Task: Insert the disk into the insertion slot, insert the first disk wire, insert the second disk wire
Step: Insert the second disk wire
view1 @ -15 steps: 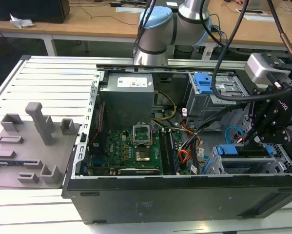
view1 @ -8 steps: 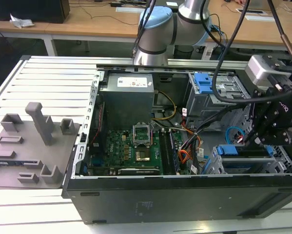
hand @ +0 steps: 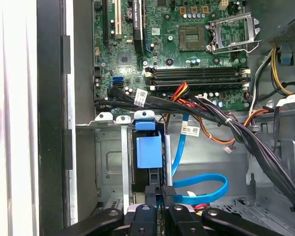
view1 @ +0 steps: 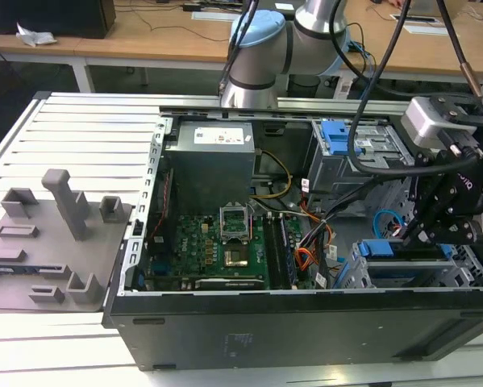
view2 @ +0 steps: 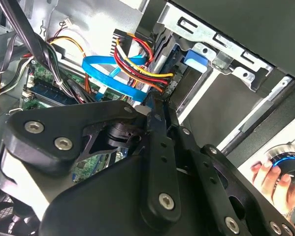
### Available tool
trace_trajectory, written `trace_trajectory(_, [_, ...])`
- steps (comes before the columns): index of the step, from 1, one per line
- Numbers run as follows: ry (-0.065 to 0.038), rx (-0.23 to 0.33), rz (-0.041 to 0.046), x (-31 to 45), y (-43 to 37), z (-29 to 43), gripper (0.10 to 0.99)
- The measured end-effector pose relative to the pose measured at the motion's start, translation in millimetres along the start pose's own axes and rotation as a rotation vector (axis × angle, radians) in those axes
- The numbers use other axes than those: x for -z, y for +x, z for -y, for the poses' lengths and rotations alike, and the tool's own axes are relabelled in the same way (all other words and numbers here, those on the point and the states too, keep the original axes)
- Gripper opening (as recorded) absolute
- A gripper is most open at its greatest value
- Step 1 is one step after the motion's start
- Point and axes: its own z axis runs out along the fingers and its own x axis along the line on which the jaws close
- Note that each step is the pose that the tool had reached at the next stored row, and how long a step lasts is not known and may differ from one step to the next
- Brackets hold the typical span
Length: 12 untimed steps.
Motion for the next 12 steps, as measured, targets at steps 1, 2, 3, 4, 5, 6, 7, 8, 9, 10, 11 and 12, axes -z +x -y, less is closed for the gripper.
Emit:
trace_trajectory(1, [0.0, 0.0, 0.0004, -0.4, 0.0, 0.0, 0.161])
trace_trajectory(2, [0.0, 0.0, 0.0002, -0.3, 0.0, 0.0, 0.161])
trace_trajectory(3, [0.0, 0.0, 0.0, -0.4, 0.0, 0.0, 0.161])
trace_trajectory(4, [0.0, 0.0, 0.0002, -0.5, 0.0, 0.0, 0.161])
trace_trajectory(5, [0.0, 0.0, 0.0021, -1.4, -0.1, 0.2, 0.169])
trace_trajectory(6, [0.0, 0.0, 0.0012, -1.2, 0.0, 0.2, 0.227])
trace_trajectory(7, [0.0, 0.0, 0.0003, -0.6, 0.1, 0.0, 0.227])
trace_trajectory(8, [0.0, 0.0, 0.0013, 9.4, 0.3, -0.7, 0.227])
trace_trajectory(9, [0.0, 0.0, 0.0005, 21.7, 0.3, -1.6, 0.227])
trace_trajectory(10, [0.0, 0.0, 0.0006, 25.3, 0.2, -1.9, 0.227])
trace_trajectory(11, [0.0, 0.0, 0.0004, 29.2, 0.0, -2.1, 0.227])
trace_trajectory(12, [0.0, 0.0, 0.0002, 32.8, -0.3, -2.4, 0.227])
